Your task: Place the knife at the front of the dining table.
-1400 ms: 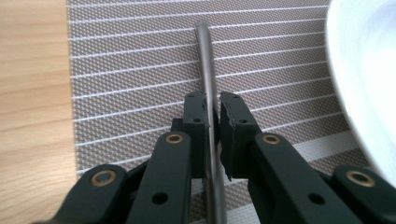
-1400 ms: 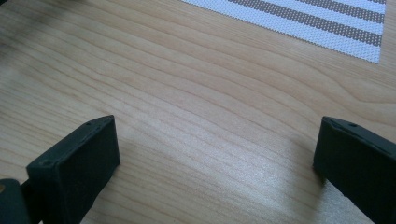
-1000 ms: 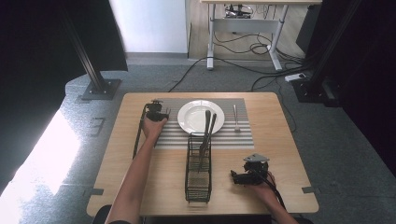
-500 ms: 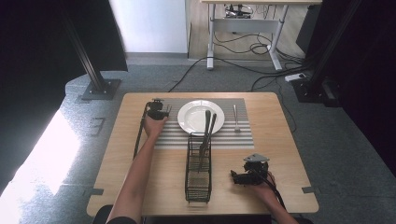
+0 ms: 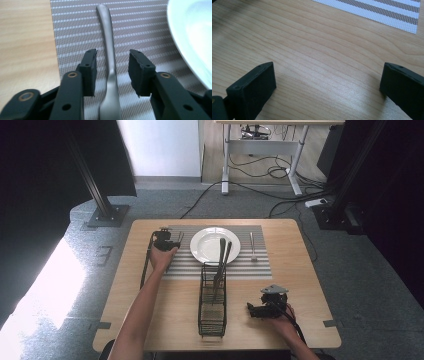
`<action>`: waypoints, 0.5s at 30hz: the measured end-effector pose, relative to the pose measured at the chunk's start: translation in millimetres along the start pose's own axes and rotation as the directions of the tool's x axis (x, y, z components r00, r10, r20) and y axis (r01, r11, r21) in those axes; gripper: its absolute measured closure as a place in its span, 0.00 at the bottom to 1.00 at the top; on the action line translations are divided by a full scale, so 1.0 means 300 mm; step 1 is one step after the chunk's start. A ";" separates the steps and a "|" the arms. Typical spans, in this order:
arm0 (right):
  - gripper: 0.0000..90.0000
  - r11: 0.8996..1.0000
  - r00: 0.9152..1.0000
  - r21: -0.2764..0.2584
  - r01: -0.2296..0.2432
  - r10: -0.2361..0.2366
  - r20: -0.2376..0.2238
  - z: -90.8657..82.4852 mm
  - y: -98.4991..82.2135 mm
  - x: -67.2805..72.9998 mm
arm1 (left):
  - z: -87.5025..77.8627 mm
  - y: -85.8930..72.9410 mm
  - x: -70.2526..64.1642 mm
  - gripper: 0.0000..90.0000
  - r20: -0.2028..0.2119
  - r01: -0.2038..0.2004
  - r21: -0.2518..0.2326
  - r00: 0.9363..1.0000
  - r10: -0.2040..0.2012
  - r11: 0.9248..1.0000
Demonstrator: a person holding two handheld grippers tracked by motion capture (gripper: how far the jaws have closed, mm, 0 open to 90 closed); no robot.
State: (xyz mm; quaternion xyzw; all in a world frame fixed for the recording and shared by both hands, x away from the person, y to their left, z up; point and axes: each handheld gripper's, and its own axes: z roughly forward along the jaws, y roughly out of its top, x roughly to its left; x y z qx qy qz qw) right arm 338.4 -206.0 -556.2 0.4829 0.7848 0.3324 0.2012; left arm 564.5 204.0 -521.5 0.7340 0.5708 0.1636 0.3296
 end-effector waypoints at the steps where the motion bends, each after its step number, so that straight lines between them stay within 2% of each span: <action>1: 0.00 1.000 1.000 -0.001 0.001 -0.001 -0.001 0.000 0.000 0.000 | -0.026 -0.018 0.000 0.62 0.013 -0.003 0.002 1.000 0.003 1.000; 4: 0.00 1.000 1.000 0.000 0.001 -0.001 -0.003 0.000 0.000 0.001 | -0.045 -0.042 -0.002 0.61 0.017 -0.005 0.010 1.000 0.005 1.000; 9: 0.00 1.000 1.000 0.000 0.003 -0.003 -0.004 0.000 0.000 0.003 | -0.076 -0.114 -0.001 0.62 0.028 -0.008 0.025 1.000 0.007 1.000; 15: 0.00 1.000 1.000 -0.001 0.004 -0.004 -0.007 0.001 0.001 0.004 | -0.083 -0.145 -0.003 0.62 0.039 0.001 0.044 0.999 -0.002 0.999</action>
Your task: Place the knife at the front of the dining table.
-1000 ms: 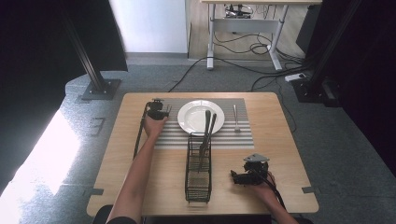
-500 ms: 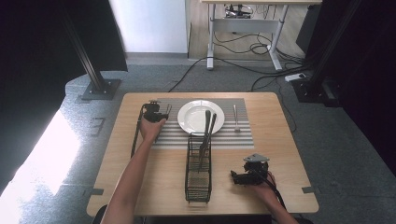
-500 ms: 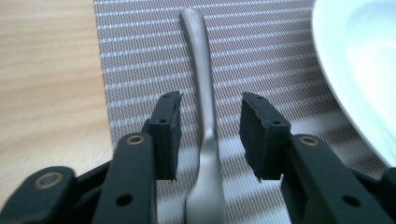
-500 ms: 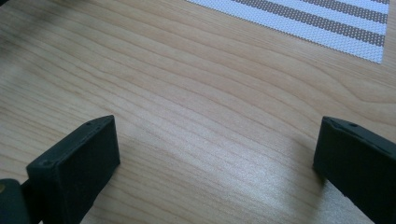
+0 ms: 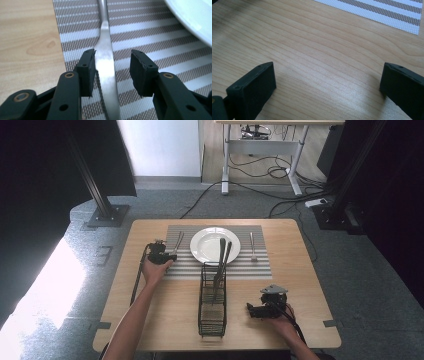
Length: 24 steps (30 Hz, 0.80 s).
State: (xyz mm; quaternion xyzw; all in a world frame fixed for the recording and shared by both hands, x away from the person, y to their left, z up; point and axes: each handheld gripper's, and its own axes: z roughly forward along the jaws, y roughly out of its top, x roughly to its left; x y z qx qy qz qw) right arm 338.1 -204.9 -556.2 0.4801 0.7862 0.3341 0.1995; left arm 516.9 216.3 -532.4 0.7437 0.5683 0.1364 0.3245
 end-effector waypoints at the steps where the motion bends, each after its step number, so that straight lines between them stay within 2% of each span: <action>1: 0.00 1.000 1.000 0.000 0.000 0.000 0.000 0.000 0.000 0.000 | -0.002 -0.003 -0.002 0.62 -0.002 -0.001 -0.002 1.000 0.001 1.000; 14: 0.00 1.000 1.000 0.000 -0.001 0.001 0.000 0.000 0.000 0.000 | -0.003 -0.020 -0.035 0.63 0.008 -0.036 -0.007 0.999 0.036 0.999; 21: 0.01 1.000 1.000 0.000 0.000 0.000 0.001 -0.001 0.000 0.000 | -0.003 -0.023 -0.036 0.62 0.009 -0.034 -0.013 0.999 0.034 0.999; 24: 0.00 1.000 1.000 0.000 0.000 0.000 -0.002 -0.001 -0.001 0.001 | -0.008 -0.027 -0.035 0.59 0.025 -0.028 -0.015 0.999 0.028 1.000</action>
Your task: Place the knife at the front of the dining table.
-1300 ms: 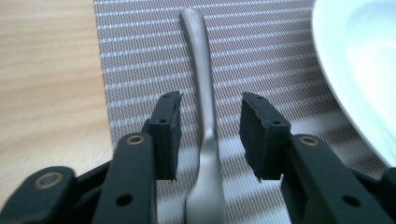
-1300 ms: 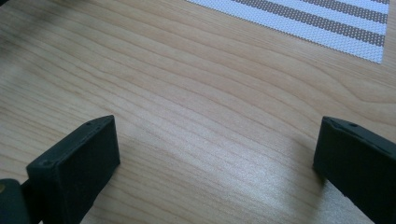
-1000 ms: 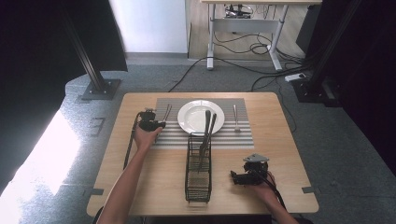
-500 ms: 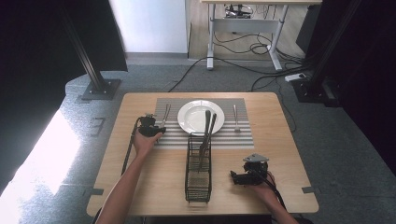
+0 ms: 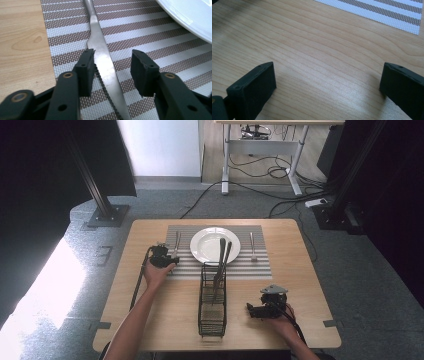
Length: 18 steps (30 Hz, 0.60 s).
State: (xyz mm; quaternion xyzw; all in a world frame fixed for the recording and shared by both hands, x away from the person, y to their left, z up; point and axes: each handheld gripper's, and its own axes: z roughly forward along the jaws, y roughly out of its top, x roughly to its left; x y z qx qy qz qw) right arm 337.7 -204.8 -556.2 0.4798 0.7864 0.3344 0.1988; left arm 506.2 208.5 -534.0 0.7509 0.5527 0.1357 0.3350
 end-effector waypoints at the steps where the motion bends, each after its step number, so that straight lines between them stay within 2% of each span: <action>1: 0.00 1.000 1.000 0.000 0.000 0.000 0.000 0.000 0.000 0.000 | 0.000 0.000 0.000 0.57 0.000 0.000 0.000 1.000 0.000 1.000; 5: 0.00 1.000 1.000 0.000 0.004 -0.004 -0.002 -0.001 -0.001 0.000 | -0.024 -0.005 -0.006 0.53 0.007 -0.024 -0.028 1.000 0.025 0.999; 6: 0.00 1.000 1.000 0.000 0.004 -0.004 -0.003 -0.001 -0.001 0.000 | -0.052 -0.008 -0.009 0.52 0.018 -0.030 -0.055 0.999 0.031 0.998; 7: 0.00 1.000 1.000 0.000 0.004 -0.004 -0.003 -0.001 -0.001 0.000 | -0.052 -0.008 -0.009 0.51 0.018 -0.030 -0.055 0.999 0.031 0.998; 11: 0.00 1.000 1.000 0.000 0.008 -0.008 -0.006 -0.002 -0.002 0.000 | -0.122 -0.021 -0.030 0.46 0.037 -0.047 -0.111 0.998 0.051 0.993; 18: 0.00 1.000 1.000 0.000 0.012 -0.012 -0.010 -0.004 -0.003 0.000 | -0.187 -0.055 -0.058 0.43 0.062 -0.087 -0.137 0.993 0.096 0.987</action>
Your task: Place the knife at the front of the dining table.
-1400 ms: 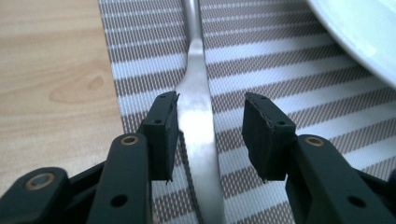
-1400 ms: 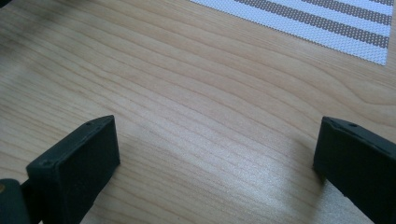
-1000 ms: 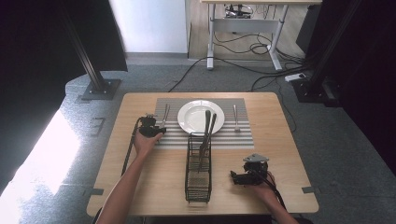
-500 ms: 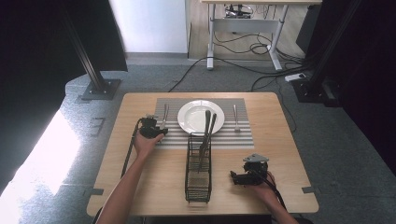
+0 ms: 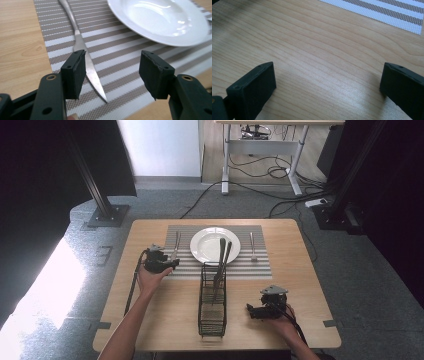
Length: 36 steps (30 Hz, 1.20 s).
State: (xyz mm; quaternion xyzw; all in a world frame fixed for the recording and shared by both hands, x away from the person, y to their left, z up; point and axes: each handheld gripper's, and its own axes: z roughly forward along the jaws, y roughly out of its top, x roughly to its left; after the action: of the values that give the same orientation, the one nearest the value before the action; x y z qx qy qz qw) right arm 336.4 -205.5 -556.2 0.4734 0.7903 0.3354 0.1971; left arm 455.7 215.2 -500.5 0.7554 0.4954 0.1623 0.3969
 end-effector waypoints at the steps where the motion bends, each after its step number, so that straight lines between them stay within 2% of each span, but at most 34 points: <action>1: 0.00 1.000 1.000 0.000 0.000 0.000 -0.001 0.000 0.000 0.000 | -0.021 -0.009 -0.009 0.43 0.008 -0.005 -0.014 1.000 0.005 1.000; 13: 0.00 1.000 1.000 0.001 0.001 -0.001 -0.003 -0.001 0.000 0.000 | -0.112 -0.048 -0.033 0.43 0.038 -0.027 -0.051 0.999 0.028 0.998; 22: 0.00 1.000 1.000 0.002 0.003 -0.003 -0.005 -0.001 -0.001 -0.001 | -0.208 -0.119 -0.049 0.43 0.056 -0.025 -0.070 0.998 0.029 0.997; 36: 0.00 1.000 1.000 0.002 0.003 -0.003 -0.005 -0.001 -0.001 -0.001 | -0.304 -0.214 -0.085 0.42 0.100 -0.045 -0.066 0.994 0.052 0.997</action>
State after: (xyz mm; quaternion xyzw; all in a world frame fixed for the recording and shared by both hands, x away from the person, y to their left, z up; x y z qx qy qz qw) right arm 336.1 -205.9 -556.1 0.4715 0.7918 0.3356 0.1951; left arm 346.0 245.3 -487.8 0.7615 0.4509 0.1489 0.4412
